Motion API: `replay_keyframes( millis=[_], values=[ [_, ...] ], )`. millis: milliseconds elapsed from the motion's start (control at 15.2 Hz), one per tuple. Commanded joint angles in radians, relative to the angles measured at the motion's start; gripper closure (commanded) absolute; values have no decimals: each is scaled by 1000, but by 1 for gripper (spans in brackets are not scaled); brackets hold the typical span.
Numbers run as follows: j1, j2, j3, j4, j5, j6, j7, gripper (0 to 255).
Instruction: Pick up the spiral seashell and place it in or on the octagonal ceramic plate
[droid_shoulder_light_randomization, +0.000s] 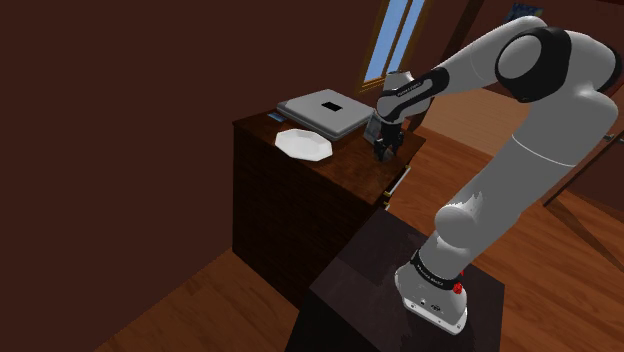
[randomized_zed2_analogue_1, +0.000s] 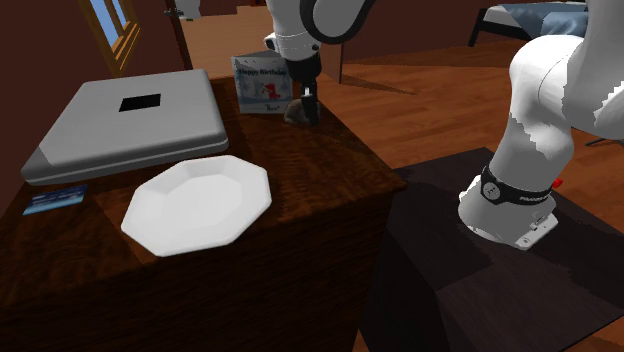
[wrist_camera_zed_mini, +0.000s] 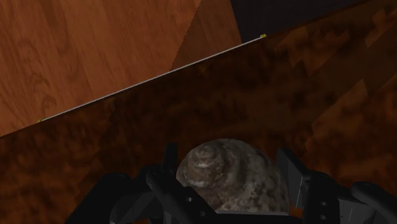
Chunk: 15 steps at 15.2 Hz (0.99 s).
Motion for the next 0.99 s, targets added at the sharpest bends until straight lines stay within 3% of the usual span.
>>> replay_keyframes(
  millis=[0, 264, 924],
  values=[
    [0, 0, 0, 0, 0, 0, 0, 255],
    [0, 0, 0, 0, 0, 0, 0, 255],
    [5, -81, 8, 59, 1, -138, -20, 255]
  ],
)
